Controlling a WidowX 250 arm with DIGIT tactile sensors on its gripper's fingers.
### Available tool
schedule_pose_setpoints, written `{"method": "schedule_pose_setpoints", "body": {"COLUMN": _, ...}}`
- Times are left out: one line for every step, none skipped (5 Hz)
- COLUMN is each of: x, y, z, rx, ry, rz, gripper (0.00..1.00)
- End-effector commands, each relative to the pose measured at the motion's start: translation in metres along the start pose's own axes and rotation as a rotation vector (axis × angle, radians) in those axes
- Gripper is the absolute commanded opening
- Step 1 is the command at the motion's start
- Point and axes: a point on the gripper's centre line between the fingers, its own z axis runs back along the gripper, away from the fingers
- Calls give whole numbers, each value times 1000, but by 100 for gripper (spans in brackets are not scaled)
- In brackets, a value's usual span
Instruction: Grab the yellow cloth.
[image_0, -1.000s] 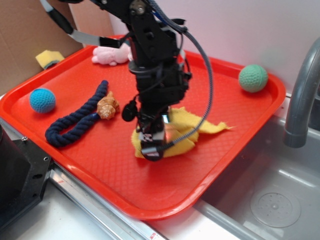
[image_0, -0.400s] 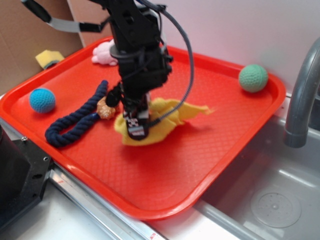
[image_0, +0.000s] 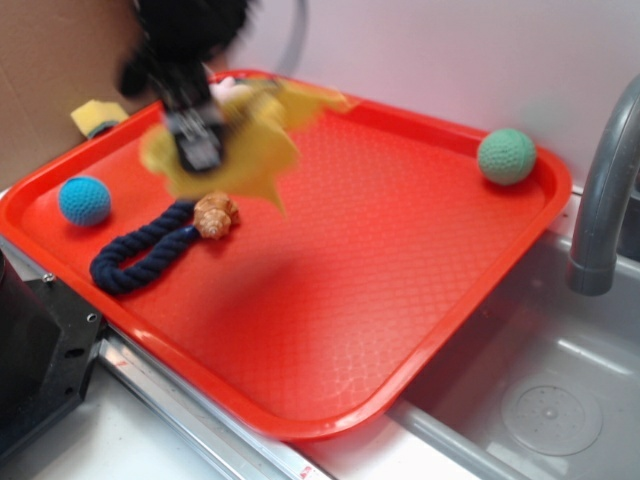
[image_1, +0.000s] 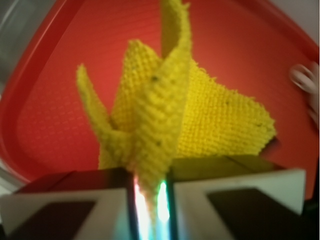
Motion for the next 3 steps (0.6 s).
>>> {"method": "schedule_pose_setpoints", "body": {"x": 21, "y": 26, "z": 101, "rx": 47, "ry": -84, "rz": 267, "gripper": 0}}
{"method": "schedule_pose_setpoints", "body": {"x": 22, "y": 43, "z": 104, "rx": 41, "ry": -52, "rz": 346, "gripper": 0}}
{"method": "schedule_pose_setpoints", "body": {"x": 19, "y": 50, "z": 101, "rx": 40, "ry": -47, "rz": 374, "gripper": 0}}
